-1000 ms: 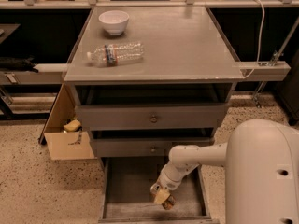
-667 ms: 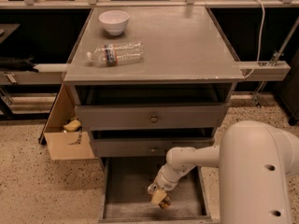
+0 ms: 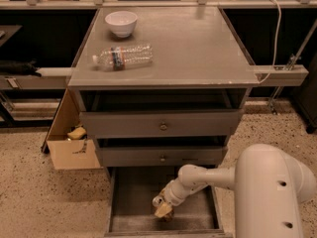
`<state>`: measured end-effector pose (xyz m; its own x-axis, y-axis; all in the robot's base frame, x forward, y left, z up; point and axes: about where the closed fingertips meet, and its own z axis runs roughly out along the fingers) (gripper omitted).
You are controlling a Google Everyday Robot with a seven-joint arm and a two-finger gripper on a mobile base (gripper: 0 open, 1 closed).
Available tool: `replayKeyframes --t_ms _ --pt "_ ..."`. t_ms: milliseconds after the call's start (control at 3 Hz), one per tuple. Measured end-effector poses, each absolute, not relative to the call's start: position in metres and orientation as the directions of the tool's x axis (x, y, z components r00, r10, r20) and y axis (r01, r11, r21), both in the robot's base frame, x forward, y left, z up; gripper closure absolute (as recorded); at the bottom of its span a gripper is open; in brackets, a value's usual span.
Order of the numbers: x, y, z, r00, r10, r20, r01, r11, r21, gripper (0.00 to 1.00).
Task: Place orange can into bottom drawer
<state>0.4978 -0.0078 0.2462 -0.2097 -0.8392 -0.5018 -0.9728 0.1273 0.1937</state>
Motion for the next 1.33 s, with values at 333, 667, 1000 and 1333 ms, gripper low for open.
replayKeyframes --t_ms 333,667,1000,1333 --pt "0.502 0.002 0.233 -0.207 -0.797 -0.567 -0.974 0.117 0.192 1.00" --pt "0.514 0.010 0.213 -0.187 -0.768 -0.613 -0.980 0.107 0.165 1.00" --pt "0.514 0.010 0.213 -0.187 -0.768 -0.613 -0.980 0.107 0.165 1.00" --pt "0.517 0.010 0.210 -0.146 -0.752 -0.643 -0.989 0.097 0.110 1.00"
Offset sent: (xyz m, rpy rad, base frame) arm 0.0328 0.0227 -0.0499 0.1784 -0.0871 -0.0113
